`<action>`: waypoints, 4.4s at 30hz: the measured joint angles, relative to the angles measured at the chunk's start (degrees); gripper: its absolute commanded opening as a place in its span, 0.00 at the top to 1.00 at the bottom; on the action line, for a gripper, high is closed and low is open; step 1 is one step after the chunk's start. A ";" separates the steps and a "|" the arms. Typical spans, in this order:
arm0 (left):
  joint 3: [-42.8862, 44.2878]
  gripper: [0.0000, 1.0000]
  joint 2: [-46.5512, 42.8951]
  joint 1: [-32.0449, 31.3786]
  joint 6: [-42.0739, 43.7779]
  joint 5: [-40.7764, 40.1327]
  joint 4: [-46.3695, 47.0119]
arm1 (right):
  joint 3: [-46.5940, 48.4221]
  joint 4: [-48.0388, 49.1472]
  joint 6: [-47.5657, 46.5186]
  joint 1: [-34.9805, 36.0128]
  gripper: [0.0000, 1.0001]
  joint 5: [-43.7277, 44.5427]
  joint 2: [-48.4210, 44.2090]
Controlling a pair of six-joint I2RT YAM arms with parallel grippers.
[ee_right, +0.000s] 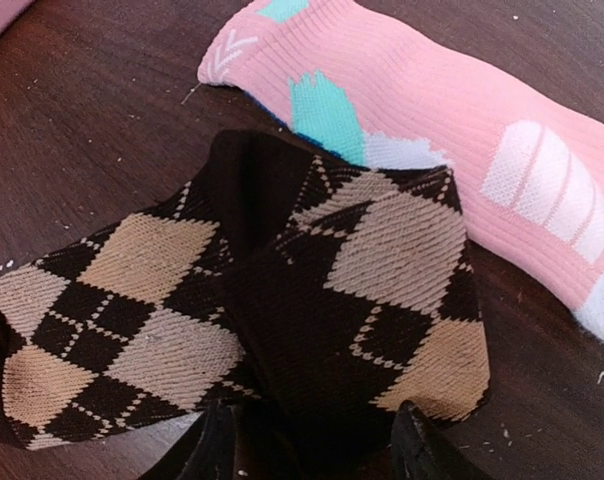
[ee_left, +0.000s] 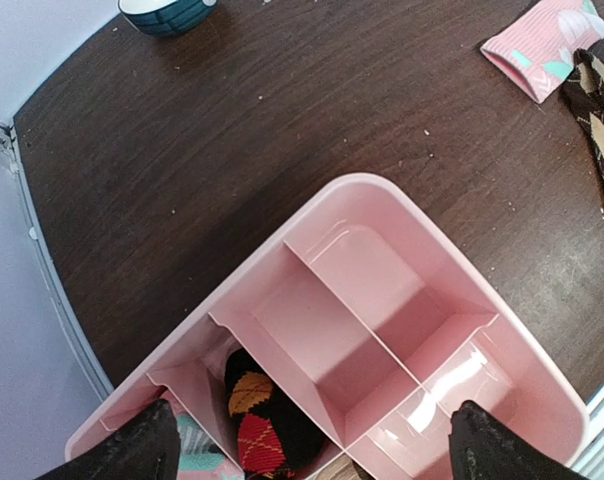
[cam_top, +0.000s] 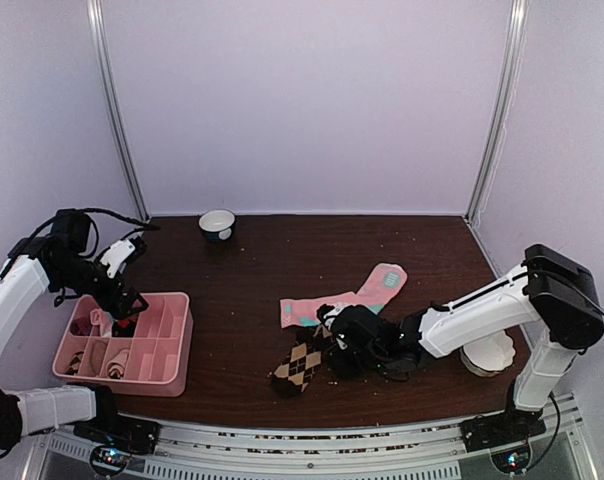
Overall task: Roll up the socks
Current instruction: Pick up the sock from the center of the board, then adjust the sock at the center of the board, then move the sock to the center of the board.
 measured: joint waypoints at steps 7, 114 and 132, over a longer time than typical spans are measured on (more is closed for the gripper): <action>0.02 0.06 0.63 0.00 1.11 0.87 -1.36 | 0.00 -1.27 -1.38 -2.93 0.52 -0.04 -1.03; 24.20 0.02 51.91 -56.08 -7.82 -12.55 22.58 | -22.99 16.35 2.43 24.30 0.00 10.78 -19.85; 24.87 0.02 60.43 -56.81 -2.78 -31.71 40.02 | -16.22 22.43 -11.96 24.72 0.18 7.48 -7.52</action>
